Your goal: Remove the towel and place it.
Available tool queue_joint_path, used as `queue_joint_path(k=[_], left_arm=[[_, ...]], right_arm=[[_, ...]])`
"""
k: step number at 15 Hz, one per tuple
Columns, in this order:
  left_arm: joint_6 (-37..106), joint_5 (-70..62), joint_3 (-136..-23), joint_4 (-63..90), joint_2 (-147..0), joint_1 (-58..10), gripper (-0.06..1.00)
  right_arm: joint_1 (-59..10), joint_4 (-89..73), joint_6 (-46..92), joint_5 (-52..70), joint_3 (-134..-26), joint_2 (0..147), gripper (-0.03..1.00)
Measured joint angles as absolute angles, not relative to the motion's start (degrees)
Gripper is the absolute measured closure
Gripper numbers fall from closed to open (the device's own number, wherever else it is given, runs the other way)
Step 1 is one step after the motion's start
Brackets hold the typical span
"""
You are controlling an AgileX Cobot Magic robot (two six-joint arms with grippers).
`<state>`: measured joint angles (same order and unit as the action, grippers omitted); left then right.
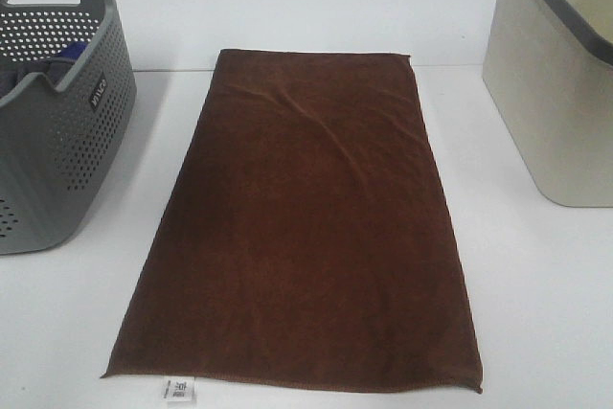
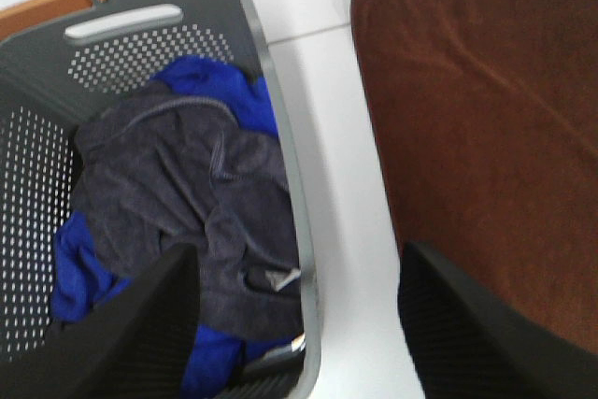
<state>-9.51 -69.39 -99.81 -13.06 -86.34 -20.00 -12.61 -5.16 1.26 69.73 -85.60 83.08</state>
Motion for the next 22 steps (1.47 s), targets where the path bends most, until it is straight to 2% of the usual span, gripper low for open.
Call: queue_joint_path(k=[7, 11, 17, 22], left_arm=[[-14.7, -69.7, -56.8, -13.1, -57.0, -20.0, 0.35], [-15.0, -70.0, -39.8, -13.1, -41.1, -20.0, 0.35], [-8.6, -66.2, -30.9, -11.2, -22.3, -20.0, 0.35], [1.0, -60.5, -28.4, -3.3, -19.4, -20.0, 0.35]], right_arm=[[-12.6, -5.2, 1.8, 69.9, -53.9, 59.6, 0.24], [-12.6, -5.2, 1.9, 68.2, -41.1, 48.1, 0.24], [-12.6, -5.3, 5.8, 63.4, -30.2, 28.6, 0.24], [-12.6, -5.7, 6.4, 61.2, -28.9, 17.0, 0.24]])
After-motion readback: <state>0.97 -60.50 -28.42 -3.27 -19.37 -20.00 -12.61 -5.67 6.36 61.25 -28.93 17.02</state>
